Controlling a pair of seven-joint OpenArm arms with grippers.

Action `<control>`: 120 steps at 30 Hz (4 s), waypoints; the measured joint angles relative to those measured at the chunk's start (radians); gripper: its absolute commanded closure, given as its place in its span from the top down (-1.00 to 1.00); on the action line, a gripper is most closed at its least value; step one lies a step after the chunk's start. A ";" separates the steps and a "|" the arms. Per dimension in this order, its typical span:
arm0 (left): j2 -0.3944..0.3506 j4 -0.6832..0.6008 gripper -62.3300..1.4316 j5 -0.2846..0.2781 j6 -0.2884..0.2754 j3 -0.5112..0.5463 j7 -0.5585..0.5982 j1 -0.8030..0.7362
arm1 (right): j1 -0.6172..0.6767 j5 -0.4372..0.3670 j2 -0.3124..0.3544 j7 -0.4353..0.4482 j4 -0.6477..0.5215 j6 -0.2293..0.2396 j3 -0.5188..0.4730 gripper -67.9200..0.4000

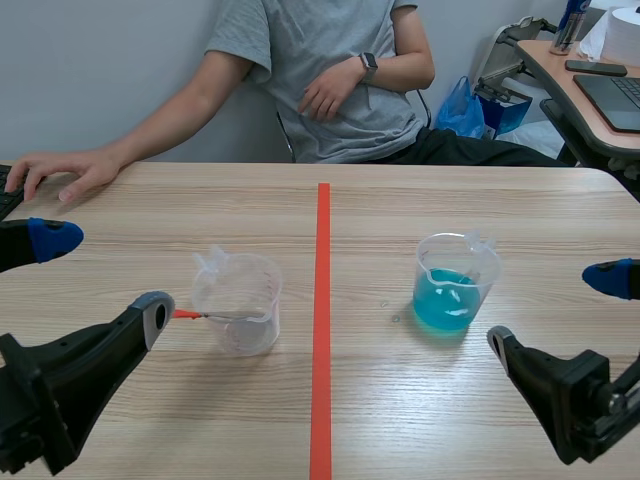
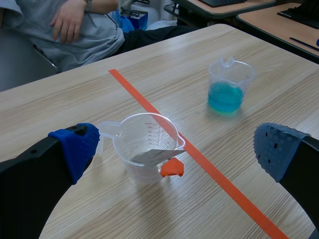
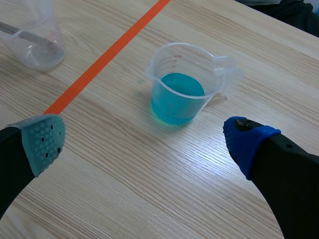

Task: Do the redox reaction experiment.
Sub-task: 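Lift the metal plate out of the left beaker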

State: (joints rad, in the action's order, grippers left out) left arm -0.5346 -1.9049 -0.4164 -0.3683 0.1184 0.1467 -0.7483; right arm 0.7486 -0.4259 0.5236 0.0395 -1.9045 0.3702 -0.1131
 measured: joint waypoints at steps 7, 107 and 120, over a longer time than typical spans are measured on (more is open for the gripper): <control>0.000 0.000 1.00 0.000 0.000 0.000 -0.003 0.000 | 0.000 0.038 0.000 0.001 0.000 0.000 0.000 1.00; 0.108 1.120 1.00 0.087 0.087 -0.105 0.128 0.061 | -0.817 0.748 -0.280 0.227 0.443 -0.226 1.039 1.00; 0.108 1.120 1.00 0.087 0.087 -0.105 0.128 0.061 | -0.817 0.748 -0.279 0.289 0.443 -0.283 1.039 -0.28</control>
State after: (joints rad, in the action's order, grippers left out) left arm -0.4271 -0.7853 -0.3298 -0.2813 0.0135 0.2745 -0.6868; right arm -0.0685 0.3222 0.2443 0.3286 -1.4612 0.0875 0.9257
